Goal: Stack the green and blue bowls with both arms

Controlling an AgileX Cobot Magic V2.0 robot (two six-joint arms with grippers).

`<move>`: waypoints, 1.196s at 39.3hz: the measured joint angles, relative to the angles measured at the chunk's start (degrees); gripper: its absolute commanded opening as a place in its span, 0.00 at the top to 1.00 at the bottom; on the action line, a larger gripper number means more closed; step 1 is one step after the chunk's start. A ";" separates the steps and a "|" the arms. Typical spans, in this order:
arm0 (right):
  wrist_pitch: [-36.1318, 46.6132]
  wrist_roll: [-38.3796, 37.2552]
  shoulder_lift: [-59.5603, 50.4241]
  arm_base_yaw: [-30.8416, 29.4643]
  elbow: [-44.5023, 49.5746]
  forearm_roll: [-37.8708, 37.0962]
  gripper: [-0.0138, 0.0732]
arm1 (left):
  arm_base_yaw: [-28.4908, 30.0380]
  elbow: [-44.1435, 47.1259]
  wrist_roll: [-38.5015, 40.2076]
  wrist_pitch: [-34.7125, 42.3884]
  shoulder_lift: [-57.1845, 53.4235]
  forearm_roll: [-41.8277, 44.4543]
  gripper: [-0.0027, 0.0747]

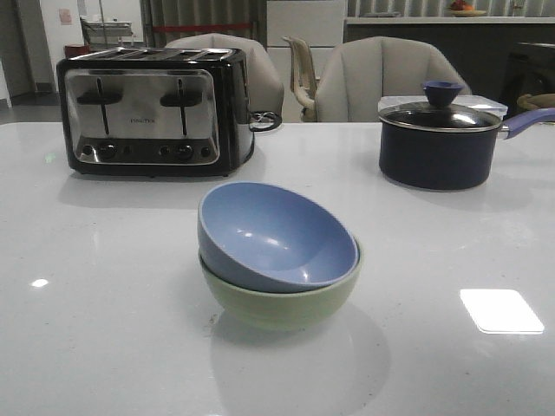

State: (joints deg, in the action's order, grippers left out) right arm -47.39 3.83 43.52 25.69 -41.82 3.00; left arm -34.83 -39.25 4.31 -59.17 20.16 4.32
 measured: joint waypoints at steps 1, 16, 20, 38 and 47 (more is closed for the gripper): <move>0.00 0.00 0.00 0.00 0.00 0.00 0.76 | 0.00 0.00 0.00 0.00 0.00 0.00 0.69; 0.00 0.00 0.00 0.00 0.00 0.00 0.80 | 0.00 0.08 0.00 0.00 0.00 0.00 0.84; 0.00 0.00 0.00 0.00 0.00 0.00 0.80 | 0.00 0.08 0.00 0.00 0.00 0.00 0.84; 0.00 0.00 0.00 0.00 0.00 0.00 0.80 | 3.23 4.24 0.10 3.42 -4.47 1.28 0.84; -0.03 0.00 0.00 0.00 0.00 0.00 0.80 | 13.91 14.70 0.10 13.68 -14.88 1.70 0.84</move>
State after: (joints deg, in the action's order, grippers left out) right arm -47.42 3.83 43.52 25.69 -41.82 3.00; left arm -20.91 -24.56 4.41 -45.49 5.28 6.02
